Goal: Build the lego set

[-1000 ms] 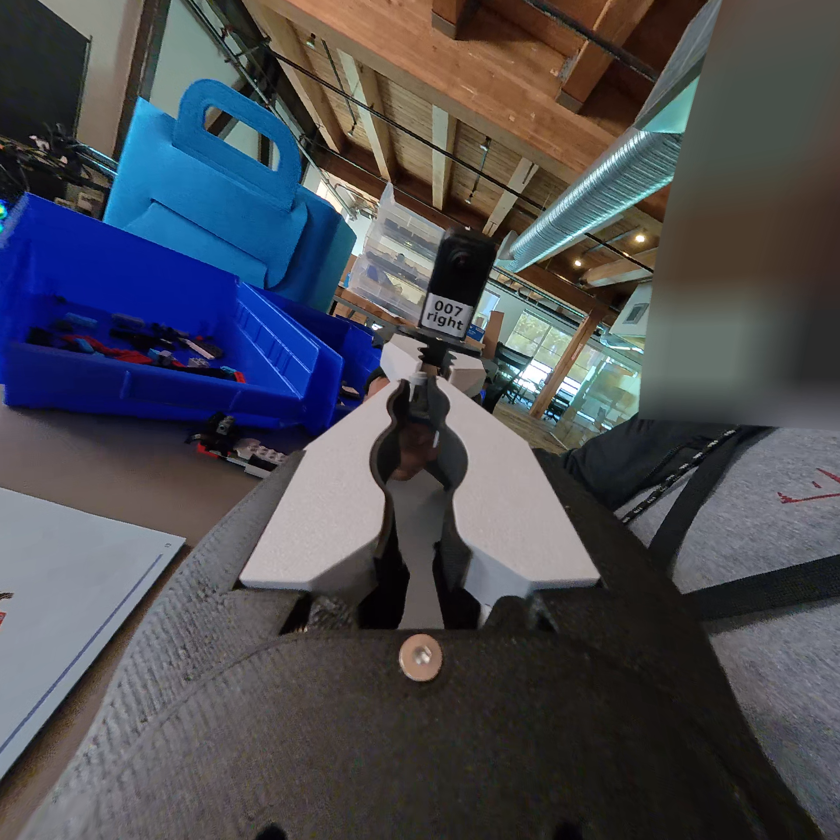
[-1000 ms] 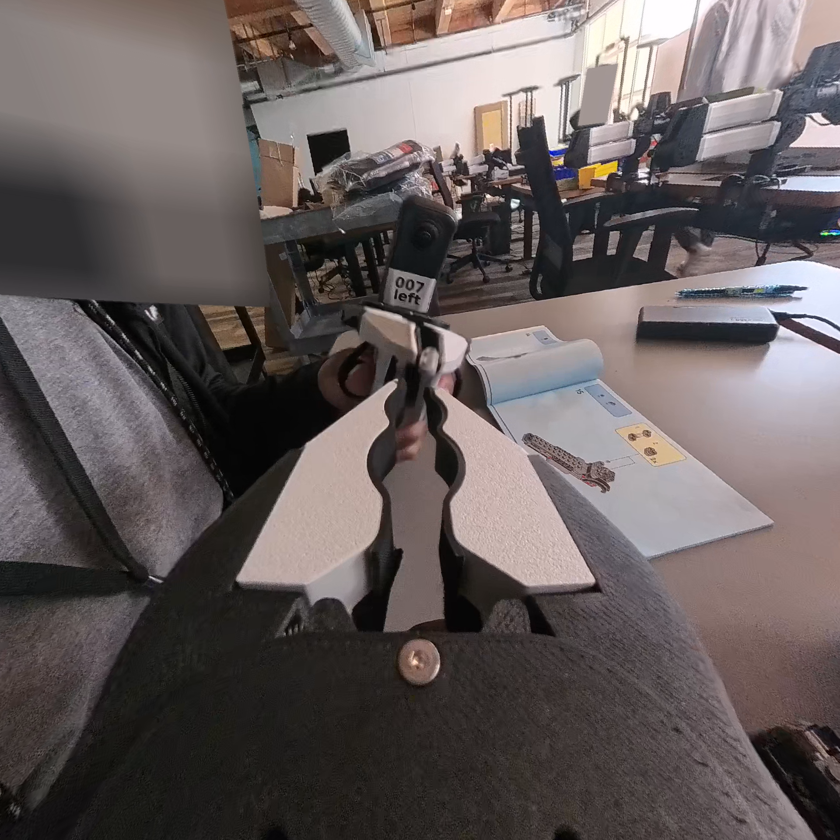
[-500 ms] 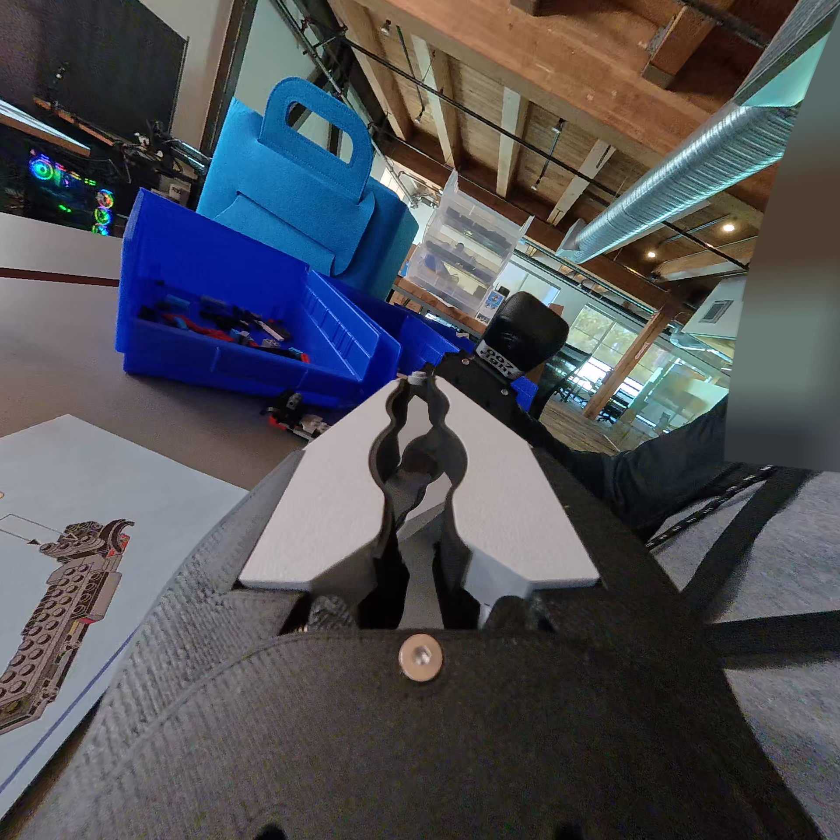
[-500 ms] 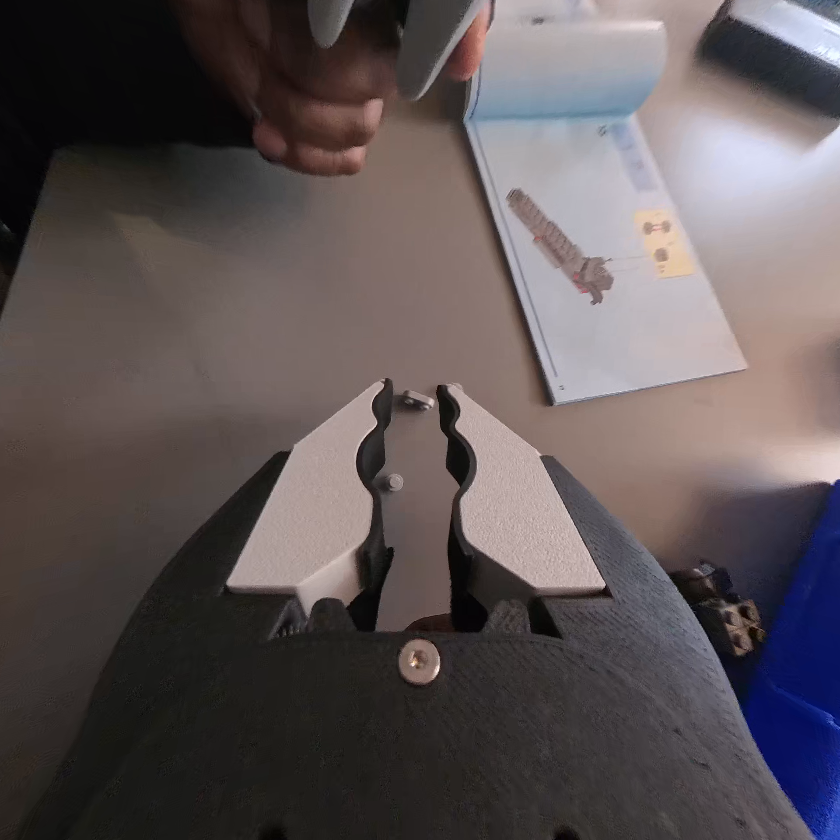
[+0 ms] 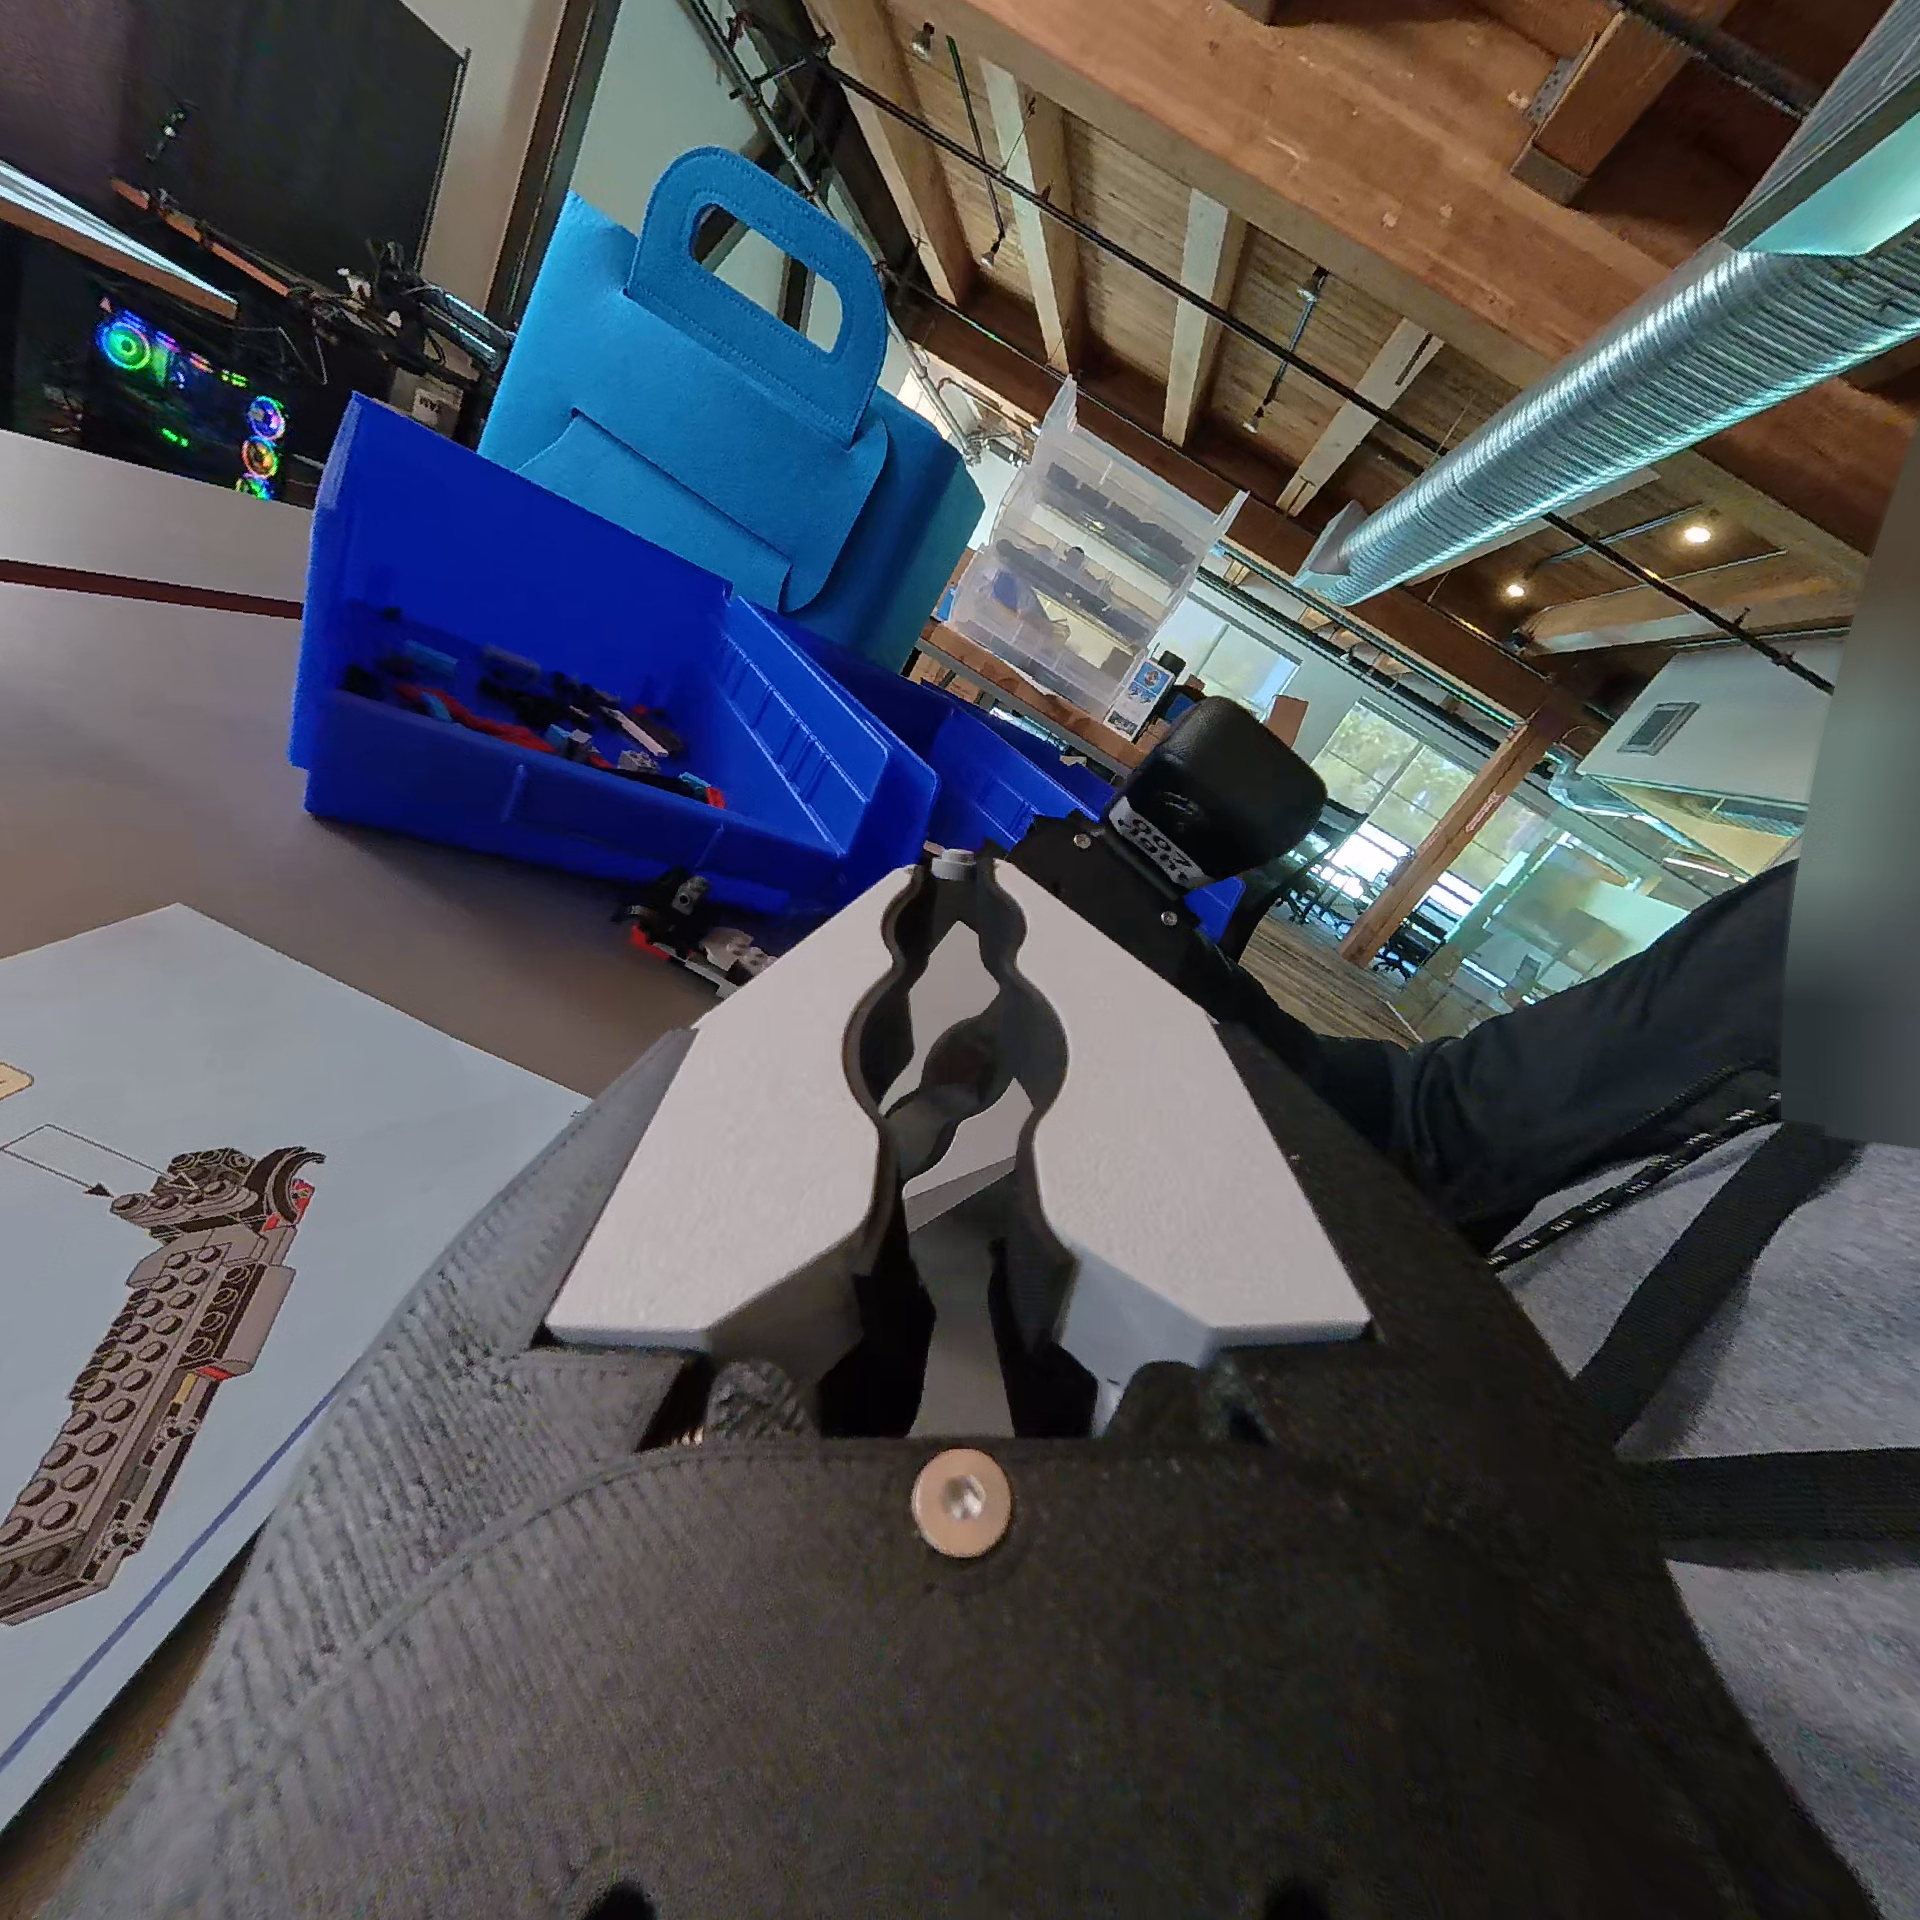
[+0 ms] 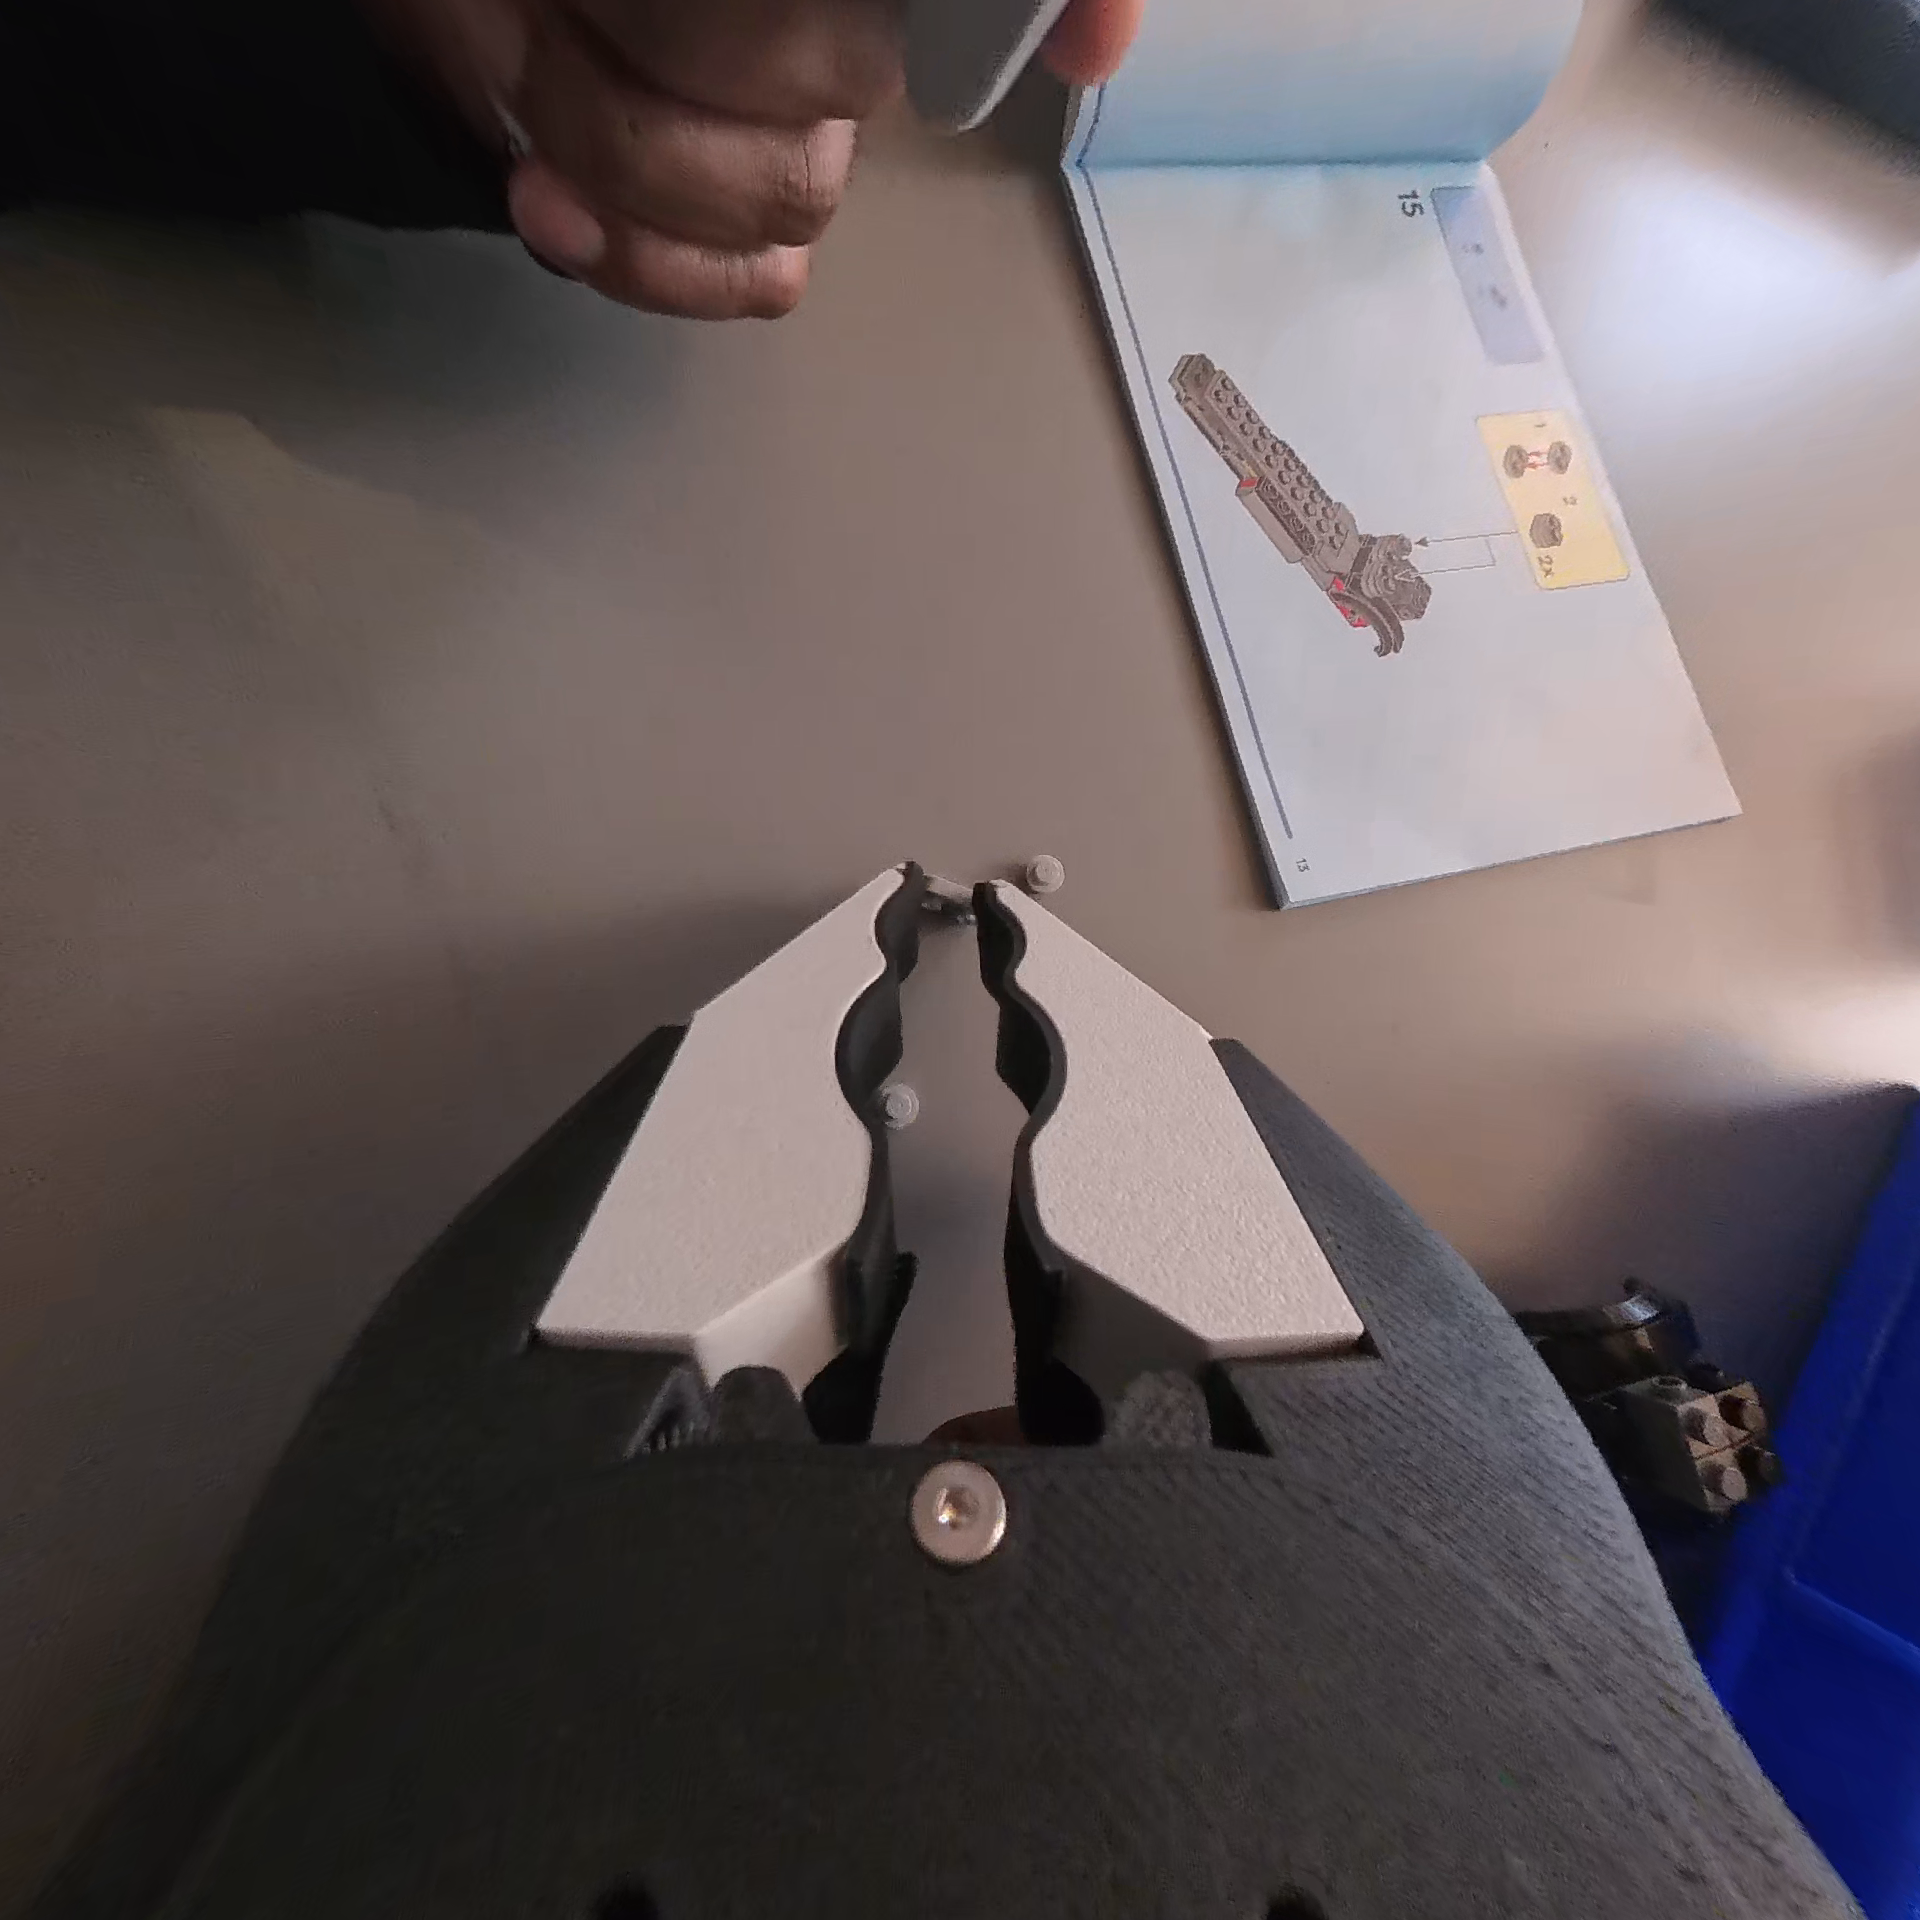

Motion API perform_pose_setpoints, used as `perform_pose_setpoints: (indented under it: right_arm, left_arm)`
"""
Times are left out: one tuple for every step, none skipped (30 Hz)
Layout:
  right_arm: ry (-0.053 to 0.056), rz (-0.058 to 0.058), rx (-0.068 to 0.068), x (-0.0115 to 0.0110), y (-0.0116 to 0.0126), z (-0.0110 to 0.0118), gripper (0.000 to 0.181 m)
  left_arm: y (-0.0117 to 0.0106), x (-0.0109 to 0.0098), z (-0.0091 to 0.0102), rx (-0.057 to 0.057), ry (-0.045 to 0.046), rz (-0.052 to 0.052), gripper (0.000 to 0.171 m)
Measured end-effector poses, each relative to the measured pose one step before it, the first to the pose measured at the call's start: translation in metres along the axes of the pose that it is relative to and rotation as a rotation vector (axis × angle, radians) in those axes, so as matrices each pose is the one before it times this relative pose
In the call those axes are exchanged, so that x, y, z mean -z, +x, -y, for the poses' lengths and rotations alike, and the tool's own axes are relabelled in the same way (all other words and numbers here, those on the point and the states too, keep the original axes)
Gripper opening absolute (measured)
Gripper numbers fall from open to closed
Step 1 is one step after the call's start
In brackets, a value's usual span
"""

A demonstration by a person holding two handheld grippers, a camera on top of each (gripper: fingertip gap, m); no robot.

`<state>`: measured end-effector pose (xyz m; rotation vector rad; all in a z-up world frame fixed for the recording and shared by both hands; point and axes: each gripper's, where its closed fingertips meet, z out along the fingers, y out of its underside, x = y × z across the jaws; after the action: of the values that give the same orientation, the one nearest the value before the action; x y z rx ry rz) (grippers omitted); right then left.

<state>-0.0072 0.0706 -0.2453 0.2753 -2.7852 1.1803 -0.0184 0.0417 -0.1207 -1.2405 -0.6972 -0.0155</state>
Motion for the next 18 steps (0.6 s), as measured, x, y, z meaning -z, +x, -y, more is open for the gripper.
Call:
perform_pose_setpoints:
  right_arm:
    - [0.0008, 0.0005, 0.0024, 0.00031, -0.00036, 0.0003, 0.009]
    - [0.0015, -0.0006, 0.002, 0.00047, -0.00012, 0.00044, 0.008]
    - [0.0039, 0.001, 0.0008, 0.00079, -0.00023, 0.00067, 0.007]
    - [0.0072, 0.0038, -0.0014, 0.00119, -0.00036, 0.00114, 0.007]
    - [0.0064, 0.0037, -0.0026, 0.00138, -0.00033, 0.00102, 0.007]
    - [0.0018, 0.0004, -0.0016, 0.00129, 0.00016, 0.00023, 0.007]
    - [-0.0037, -0.0033, 0.0011, 0.00077, 0.00051, -0.00071, 0.01]
    - [-0.0091, -0.0059, 0.0049, 0.00004, 0.00076, -0.00171, 0.014]
    - [-0.013, -0.0078, 0.0083, -0.0008, 0.00078, -0.00246, 0.017]
    - [-0.0137, -0.0064, 0.0083, -0.00152, 0.00052, -0.00261, 0.019]
    - [-0.0118, -0.001, 0.0046, -0.00174, -0.00053, -0.00192, 0.022]
    - [-0.0081, 0.0013, 0.0011, -0.0018, -0.00079, -0.00095, 0.024]
    - [-0.0038, 0.0014, 0.0014, -0.00131, -0.00087, 0.00004, 0.025]
    - [-0.0021, 0.0011, 0.0025, -0.0012, -0.00098, 0.00055, 0.025]
    - [-0.0036, 0.0007, 0.003, -0.00103, -0.00079, 0.00026, 0.024]
    - [-0.0036, -0.002, 0.0034, -0.00089, -0.00032, 0.0001, 0.022]
    - [-0.0022, -0.0042, 0.0019, -0.00051, 0.00021, 0.00027, 0.018]
    - [0.0001, -0.0005, -0.0011, -0.00006, -0.00003, 0.00038, 0.017]
  left_arm:
    - [-0.00018, -0.00008, -0.00015, 0.0008, -0.00051, 0.001, 0.009]
    - [-0.00019, -0.00017, -0.00025, 0.0005, -0.00121, 0.0006, 0.009]
    - [-0.00012, -0.00015, -0.00018, -0.0001, -0.00102, 0.0007, 0.009]
    - [-0.00003, -0.0001, -0.00021, -0.0001, -0.001, 0.0007, 0.009]
    - [-0.00007, -0.00012, -0.0003, 0.0005, -0.00129, 0.0003, 0.009]
    - [-0.00005, -0.0001, -0.00006, 0.0005, -0.00043, 0.0003, 0.009]
    - [-0.00015, 0.00005, -0.00001, 0.001, 0.00002, 0.0004, 0.009]
    - [-0.00011, -0.00009, 0.0, 0.0015, 0.00007, 0.0, 0.009]
    - [0.00008, -0.00003, -0.00005, 0.0014, 0.00001, -0.0008, 0.009]
    - [0.00009, -0.0001, -0.00013, 0.0009, -0.00032, -0.0008, 0.009]
    - [0.00007, -0.00027, -0.00019, 0.0007, -0.00117, -0.0005, 0.009]
    - [0.00004, -0.0001, -0.00032, 0.0008, -0.00148, -0.0003, 0.009]
    - [0.00004, -0.00008, -0.00011, 0.0005, -0.00084, -0.0003, 0.009]
    - [-0.0001, -0.00008, -0.00015, 0.0005, -0.00051, 0.0003, 0.009]
    - [-0.00016, 0.00005, 0.00006, 0.0005, -0.00011, 0.0006, 0.009]
    - [-0.00015, 0.00003, 0.00004, 0.001, 0.00039, 0.0004, 0.009]
    - [-0.00017, -0.00003, 0.00009, 0.0014, 0.00046, 0.0001, 0.009]
    - [-0.00014, 0.00004, 0.00002, 0.0009, 0.0002, 0.0003, 0.009]
